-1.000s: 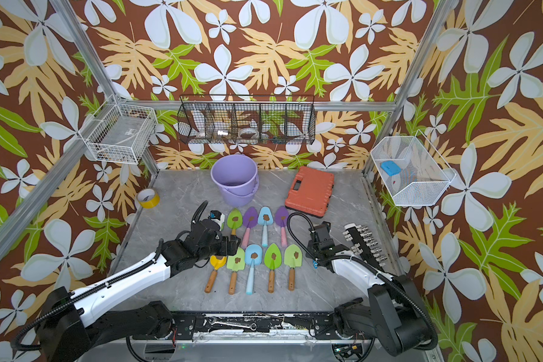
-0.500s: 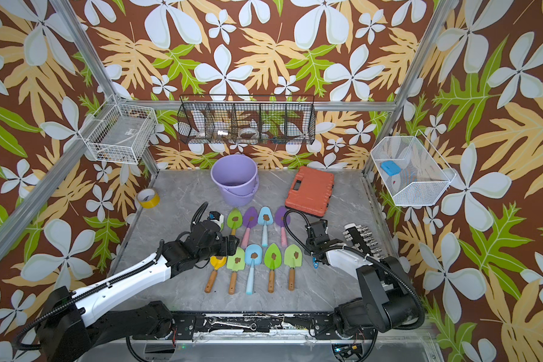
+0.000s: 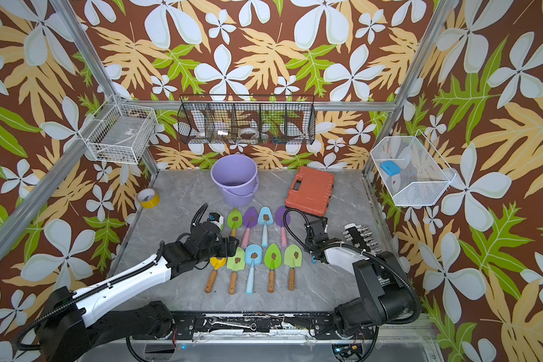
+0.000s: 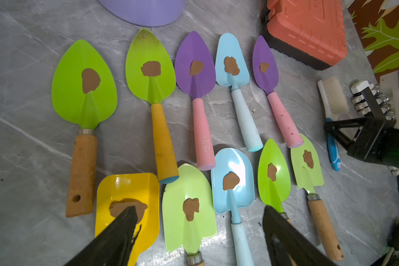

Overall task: Brush the soil off the hand trowel and place it into the bucket
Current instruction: Pick up the brush from the center of the board.

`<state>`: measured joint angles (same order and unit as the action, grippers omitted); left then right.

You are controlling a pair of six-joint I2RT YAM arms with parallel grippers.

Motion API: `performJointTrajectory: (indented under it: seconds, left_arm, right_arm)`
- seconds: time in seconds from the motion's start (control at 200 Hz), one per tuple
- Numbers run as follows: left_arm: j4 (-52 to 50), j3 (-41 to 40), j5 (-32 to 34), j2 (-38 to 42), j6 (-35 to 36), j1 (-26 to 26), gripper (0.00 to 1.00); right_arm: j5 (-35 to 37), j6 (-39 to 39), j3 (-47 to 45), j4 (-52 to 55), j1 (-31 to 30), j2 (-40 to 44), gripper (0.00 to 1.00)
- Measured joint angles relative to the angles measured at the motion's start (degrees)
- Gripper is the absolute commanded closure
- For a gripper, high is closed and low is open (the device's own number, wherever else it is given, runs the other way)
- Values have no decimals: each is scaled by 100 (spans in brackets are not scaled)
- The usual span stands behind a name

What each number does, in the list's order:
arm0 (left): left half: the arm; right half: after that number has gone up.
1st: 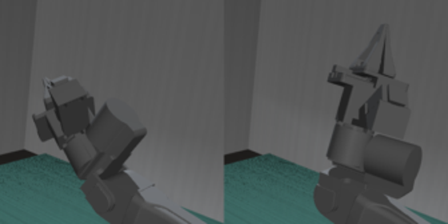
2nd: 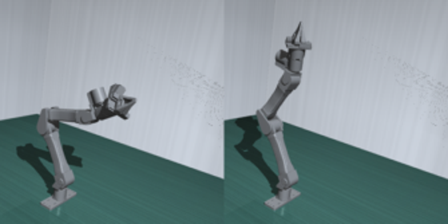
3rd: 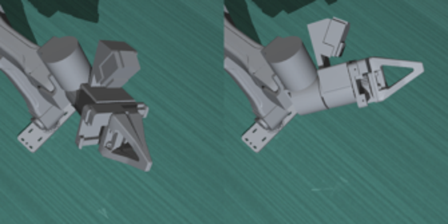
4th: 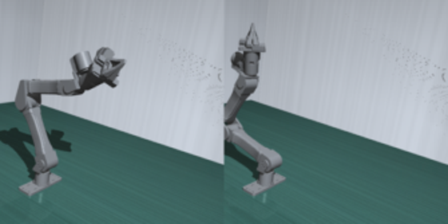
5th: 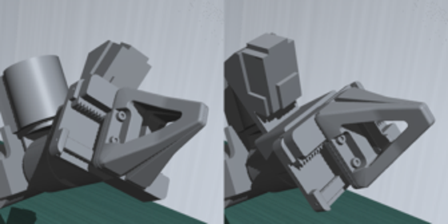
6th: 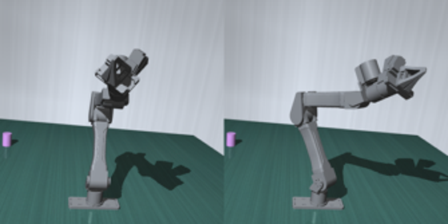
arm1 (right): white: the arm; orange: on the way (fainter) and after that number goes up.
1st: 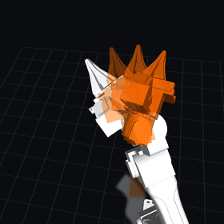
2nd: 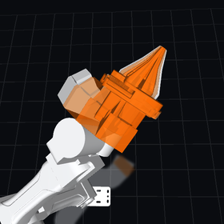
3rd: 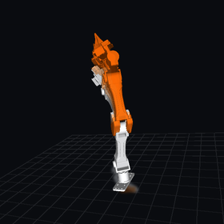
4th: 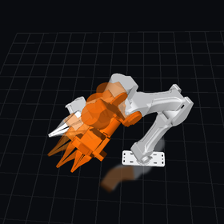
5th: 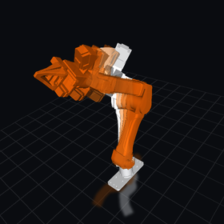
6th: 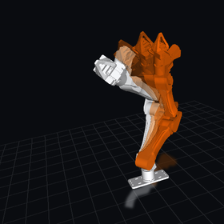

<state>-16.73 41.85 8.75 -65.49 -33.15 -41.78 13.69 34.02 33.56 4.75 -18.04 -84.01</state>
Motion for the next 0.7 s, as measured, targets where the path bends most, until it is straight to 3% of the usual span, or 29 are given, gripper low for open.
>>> performJointTrajectory:
  seconds: [0.455,0.576,0.701]
  left_arm:
    - [201,107,-63,-168,-271,0,14]
    - [455,13,-216,125,-400,2,14]
    - [968,-140,-772,422,-590,181,15]
  right_arm:
    - [-236,-15,74,549,0,472,100]
    - [-688,-131,173,728,-9,1093,100]
    - [-1812,-160,136,621,-33,1937,100]
